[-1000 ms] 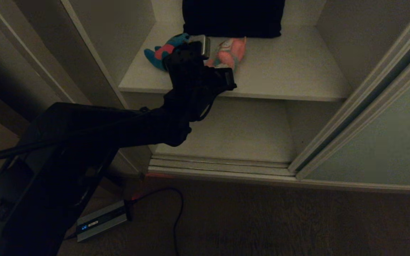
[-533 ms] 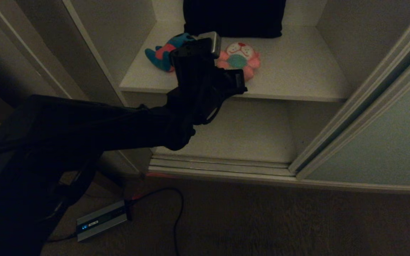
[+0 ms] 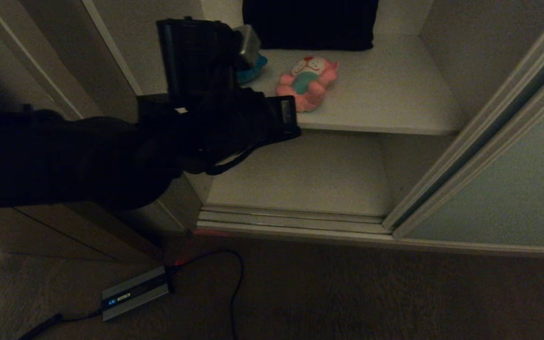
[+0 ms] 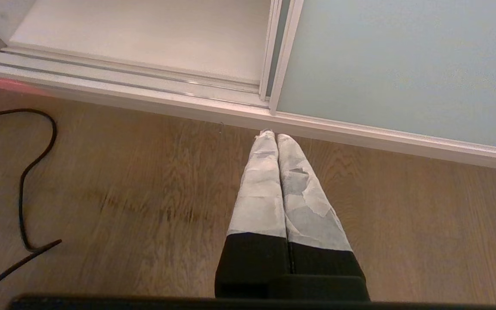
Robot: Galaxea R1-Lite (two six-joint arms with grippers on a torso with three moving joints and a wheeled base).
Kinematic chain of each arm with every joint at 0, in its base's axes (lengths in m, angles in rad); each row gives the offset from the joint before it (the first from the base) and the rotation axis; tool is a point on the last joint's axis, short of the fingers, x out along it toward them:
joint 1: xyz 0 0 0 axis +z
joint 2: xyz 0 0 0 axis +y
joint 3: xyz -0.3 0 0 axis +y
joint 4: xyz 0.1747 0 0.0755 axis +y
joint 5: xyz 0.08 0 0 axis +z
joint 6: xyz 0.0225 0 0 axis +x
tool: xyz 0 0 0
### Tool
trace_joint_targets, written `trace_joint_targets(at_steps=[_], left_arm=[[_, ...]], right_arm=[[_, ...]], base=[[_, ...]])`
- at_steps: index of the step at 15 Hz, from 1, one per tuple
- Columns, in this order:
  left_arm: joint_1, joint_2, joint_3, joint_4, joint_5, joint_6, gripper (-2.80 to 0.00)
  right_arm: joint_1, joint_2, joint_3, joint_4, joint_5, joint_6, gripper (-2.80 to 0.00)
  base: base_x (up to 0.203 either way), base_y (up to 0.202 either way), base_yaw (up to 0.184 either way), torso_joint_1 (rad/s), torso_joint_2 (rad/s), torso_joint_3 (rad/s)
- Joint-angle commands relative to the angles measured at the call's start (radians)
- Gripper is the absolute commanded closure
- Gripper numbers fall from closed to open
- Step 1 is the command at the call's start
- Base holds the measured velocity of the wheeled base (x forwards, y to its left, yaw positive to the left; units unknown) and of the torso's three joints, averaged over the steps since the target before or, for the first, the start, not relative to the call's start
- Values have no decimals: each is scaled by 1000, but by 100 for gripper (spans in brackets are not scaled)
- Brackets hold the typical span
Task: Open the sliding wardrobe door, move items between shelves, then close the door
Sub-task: Close the door
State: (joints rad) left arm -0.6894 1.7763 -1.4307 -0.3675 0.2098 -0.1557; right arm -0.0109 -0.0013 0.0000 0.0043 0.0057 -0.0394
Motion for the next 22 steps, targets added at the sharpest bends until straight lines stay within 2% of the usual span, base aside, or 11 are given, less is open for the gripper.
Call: trace_joint_targets(at_steps=[1,3,5,7,9,10,12,14,16,20,22], left_arm=[[18,-281,165,78,54,4,0],[52,-461,321,182,82,36,0],[158,-649,488,277,86,97,0],[305,-836,571,393,31,142,0],[485,-1027,618,543,-76,165,0],[547,-1121,651,588,-113,170,0],[621,-1312,739,640,-155,177,0],[672,-1476,895,667,-180,186,0],[698,-1529,1058,675,-192,184,0],[684,-1750,1314,559,-215,240,0],[680,-1785,1392,444,-223,230,0]], right_arm=[[0,1,4,0,0,-1,0],[0,1,3,0,-1,-1,0],[0,1,3,0,0,-1,0],[0,1,3,0,0,-1,0],[0,1,3,0,0,-1,0],[0,1,3,0,0,-1,0],[0,1,3,0,0,-1,0],[0,1,3,0,0,-1,0],[0,1,4,0,0,-1,0],[0,0,3,0,0,-1,0],[0,0,3,0,0,-1,0]], base=[[0,0,0,0,0,0],[0,0,0,0,0,0],[0,0,0,0,0,0],[0,0,0,0,0,0],[0,0,0,0,0,0],[0,0,0,0,0,0],[0,0,0,0,0,0],[0,0,0,0,0,0],[0,0,0,0,0,0],[0,0,0,0,0,0],[0,0,0,0,0,0]])
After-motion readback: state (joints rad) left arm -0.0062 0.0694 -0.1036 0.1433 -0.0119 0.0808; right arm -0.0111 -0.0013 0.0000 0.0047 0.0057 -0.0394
